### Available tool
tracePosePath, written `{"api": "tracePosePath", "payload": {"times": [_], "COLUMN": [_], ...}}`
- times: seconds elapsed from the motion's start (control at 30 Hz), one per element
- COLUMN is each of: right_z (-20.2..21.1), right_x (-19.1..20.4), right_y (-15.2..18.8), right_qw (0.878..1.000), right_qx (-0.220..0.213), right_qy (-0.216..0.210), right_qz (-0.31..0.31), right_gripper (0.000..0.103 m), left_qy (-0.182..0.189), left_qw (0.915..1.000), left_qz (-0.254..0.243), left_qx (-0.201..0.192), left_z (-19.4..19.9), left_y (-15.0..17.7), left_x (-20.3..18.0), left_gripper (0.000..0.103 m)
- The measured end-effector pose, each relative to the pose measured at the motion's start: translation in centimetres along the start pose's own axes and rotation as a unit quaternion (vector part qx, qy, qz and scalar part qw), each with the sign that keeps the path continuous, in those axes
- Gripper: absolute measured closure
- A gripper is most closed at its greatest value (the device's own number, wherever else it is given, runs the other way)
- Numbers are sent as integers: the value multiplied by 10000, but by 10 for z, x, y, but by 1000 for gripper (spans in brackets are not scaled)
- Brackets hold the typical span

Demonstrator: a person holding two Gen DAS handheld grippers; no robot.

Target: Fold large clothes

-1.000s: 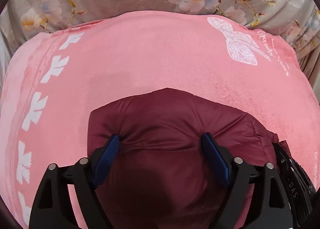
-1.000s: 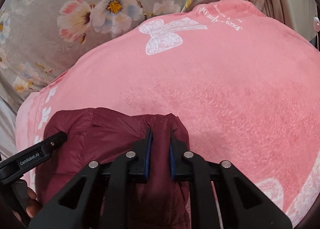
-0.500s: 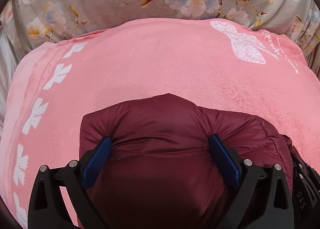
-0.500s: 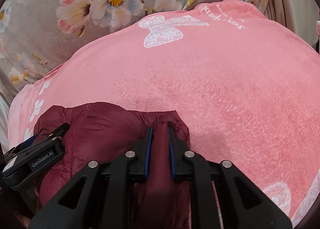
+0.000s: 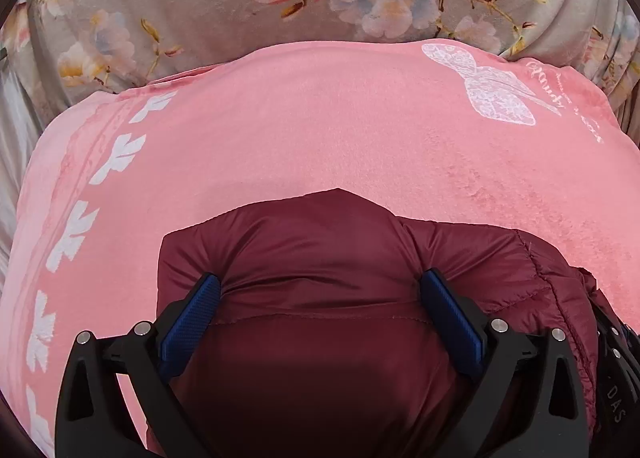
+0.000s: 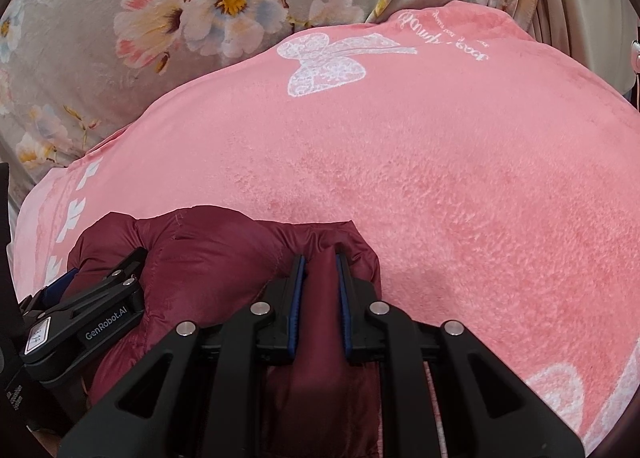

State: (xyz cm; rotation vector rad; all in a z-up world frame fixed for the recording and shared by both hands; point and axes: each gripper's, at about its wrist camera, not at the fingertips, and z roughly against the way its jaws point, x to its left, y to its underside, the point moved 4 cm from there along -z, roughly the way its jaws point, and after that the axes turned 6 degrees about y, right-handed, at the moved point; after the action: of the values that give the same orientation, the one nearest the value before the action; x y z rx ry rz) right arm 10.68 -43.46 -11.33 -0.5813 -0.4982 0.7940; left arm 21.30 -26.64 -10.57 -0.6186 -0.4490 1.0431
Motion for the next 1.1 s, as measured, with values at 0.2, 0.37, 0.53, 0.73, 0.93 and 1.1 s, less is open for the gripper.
{"api": "tracePosePath", "payload": {"times": [0.2, 0.37, 0.53, 0.73, 0.93, 1.1], "right_z": [0, -1, -2, -4, 33, 99], "right_x": [0, 0, 0, -1, -9, -8], "right_y": [-1, 0, 0, 0, -1, 26], "right_qw": [10000, 10000, 10000, 10000, 9998, 9981], "right_qx": [-4, -10, -6, 23, -69, -159], "right_qy": [-14, -13, -16, -51, -74, -430], "right_qz": [-10, -14, -32, -54, 144, 421], "right_gripper": [89, 89, 89, 88, 83, 83], "left_qy": [-18, -52, -95, -118, 385, 695], "left_qw": [10000, 10000, 9999, 9999, 9973, 9932], "left_qz": [0, 8, 21, 34, 471, 727], "left_qx": [-21, -48, -58, -18, 409, 589], "left_z": [-1, -2, -3, -3, 25, 76], "left_y": [-1, -2, -2, -3, 11, 37], "left_x": [0, -1, -2, -3, 14, 30], "left_gripper": [5, 5, 5, 5, 5, 5]}}
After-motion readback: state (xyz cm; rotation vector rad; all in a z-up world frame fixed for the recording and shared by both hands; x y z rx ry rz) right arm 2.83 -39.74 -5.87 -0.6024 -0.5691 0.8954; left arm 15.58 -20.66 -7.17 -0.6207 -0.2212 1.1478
